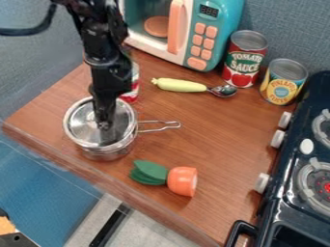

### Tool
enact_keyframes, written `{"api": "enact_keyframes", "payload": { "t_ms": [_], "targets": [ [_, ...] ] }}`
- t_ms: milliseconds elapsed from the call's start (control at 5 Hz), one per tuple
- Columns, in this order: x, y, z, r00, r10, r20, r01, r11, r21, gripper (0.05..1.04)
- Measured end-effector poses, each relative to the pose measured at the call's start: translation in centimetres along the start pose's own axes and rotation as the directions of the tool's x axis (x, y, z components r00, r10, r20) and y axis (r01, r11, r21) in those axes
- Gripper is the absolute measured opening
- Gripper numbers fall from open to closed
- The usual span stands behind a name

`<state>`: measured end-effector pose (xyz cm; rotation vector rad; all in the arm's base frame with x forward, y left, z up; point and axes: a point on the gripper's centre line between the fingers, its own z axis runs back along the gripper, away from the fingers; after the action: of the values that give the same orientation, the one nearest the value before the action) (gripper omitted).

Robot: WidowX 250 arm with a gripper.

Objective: Take the silver lid from from the pot and put it on the top left of the table.

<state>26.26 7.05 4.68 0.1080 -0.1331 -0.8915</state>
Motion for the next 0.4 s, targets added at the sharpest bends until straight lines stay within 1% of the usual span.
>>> {"api": "enact_keyframes", "payload": {
  "t_ms": [200,400],
  "targets": [
    [0.0,1.5,2.0,0.997,0.07,0.031,-0.07,0.997,0.009,0.052],
    [0.3,5.2,3.2,0.983,0.183,0.031,-0.184,0.983,0.014,0.052]
  ]
}}
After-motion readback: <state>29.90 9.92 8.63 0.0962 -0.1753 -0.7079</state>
